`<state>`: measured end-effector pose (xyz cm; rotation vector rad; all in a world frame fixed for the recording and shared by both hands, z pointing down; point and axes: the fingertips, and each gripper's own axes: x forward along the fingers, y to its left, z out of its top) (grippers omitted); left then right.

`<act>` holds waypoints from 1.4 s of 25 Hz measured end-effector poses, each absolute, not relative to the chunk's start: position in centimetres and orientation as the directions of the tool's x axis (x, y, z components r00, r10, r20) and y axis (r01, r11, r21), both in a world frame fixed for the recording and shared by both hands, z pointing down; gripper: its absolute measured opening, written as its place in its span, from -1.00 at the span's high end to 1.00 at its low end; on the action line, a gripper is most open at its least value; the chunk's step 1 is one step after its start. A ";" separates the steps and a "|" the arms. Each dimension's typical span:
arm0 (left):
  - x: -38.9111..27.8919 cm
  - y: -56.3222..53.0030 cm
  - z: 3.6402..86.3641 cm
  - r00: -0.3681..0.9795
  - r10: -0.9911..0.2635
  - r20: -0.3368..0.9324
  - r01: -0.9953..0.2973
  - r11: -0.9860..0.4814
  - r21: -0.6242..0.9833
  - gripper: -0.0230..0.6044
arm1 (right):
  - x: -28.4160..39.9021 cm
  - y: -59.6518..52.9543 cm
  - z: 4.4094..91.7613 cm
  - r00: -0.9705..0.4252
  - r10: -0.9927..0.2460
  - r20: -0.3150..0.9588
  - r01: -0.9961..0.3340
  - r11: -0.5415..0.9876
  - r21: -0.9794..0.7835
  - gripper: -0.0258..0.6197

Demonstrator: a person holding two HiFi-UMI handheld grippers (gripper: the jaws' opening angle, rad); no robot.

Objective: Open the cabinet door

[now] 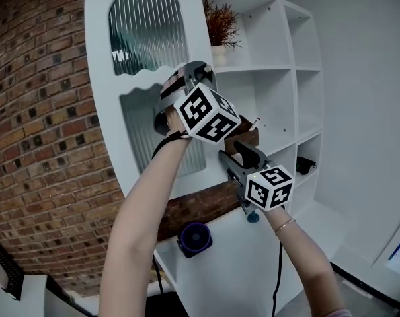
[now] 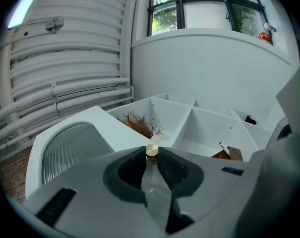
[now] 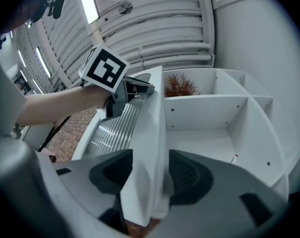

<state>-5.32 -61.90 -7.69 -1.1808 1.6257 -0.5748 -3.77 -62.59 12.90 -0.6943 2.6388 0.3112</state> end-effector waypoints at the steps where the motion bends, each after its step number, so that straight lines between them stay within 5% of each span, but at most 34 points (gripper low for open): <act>1: -5.2 -61.7 -7.7 -0.015 -0.896 -0.444 -0.422 0.408 -0.810 0.70 | -3.8 -62.5 12.9 -0.804 -0.417 -0.424 -0.503 0.857 0.112 0.23; 21: -2.8 -57.7 -7.7 0.056 -0.881 -0.470 -0.486 0.387 -0.784 0.70 | -5.5 -59.4 14.4 -0.918 -0.163 -0.362 -0.194 0.980 0.052 0.16; 35: -2.0 -55.4 -7.8 0.107 -0.863 -0.495 -0.545 0.365 -0.755 0.70 | -4.4 -57.6 14.5 -0.908 -0.219 -0.356 -0.263 0.962 0.077 0.23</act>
